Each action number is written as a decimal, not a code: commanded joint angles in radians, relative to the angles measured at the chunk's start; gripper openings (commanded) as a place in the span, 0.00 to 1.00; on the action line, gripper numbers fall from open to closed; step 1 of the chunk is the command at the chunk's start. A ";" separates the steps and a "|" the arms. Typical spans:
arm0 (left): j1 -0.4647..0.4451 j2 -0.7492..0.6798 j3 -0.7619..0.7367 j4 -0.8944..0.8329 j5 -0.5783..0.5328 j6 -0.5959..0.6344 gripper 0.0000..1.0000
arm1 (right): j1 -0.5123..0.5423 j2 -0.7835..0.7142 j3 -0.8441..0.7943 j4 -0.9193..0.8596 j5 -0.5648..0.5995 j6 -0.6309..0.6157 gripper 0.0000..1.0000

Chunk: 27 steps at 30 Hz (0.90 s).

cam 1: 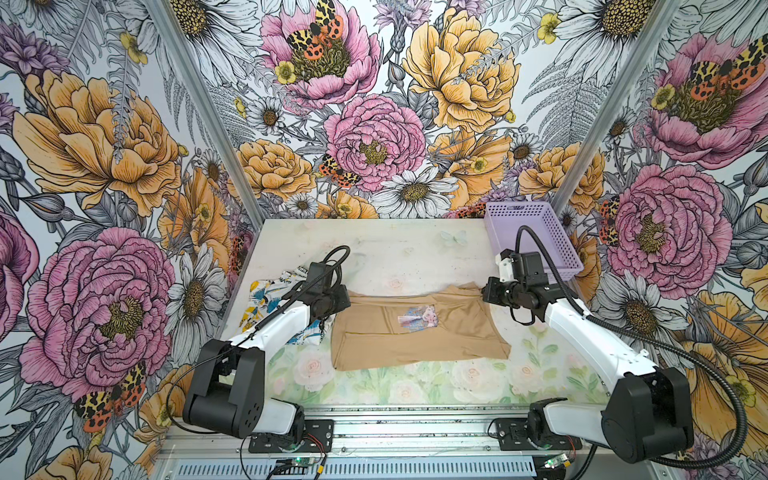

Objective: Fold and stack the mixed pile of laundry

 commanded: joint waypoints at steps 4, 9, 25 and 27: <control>-0.033 -0.012 -0.079 0.003 -0.006 -0.057 0.00 | -0.017 -0.038 -0.128 -0.015 0.012 0.041 0.00; -0.065 0.013 -0.112 0.007 -0.027 -0.086 0.00 | -0.018 -0.031 -0.230 0.019 0.025 0.086 0.00; -0.097 0.002 -0.133 -0.011 -0.079 -0.096 0.00 | -0.029 -0.086 -0.312 -0.001 0.118 0.123 0.00; -0.096 0.007 -0.133 -0.014 -0.076 -0.093 0.00 | -0.031 -0.094 -0.318 -0.007 0.130 0.128 0.00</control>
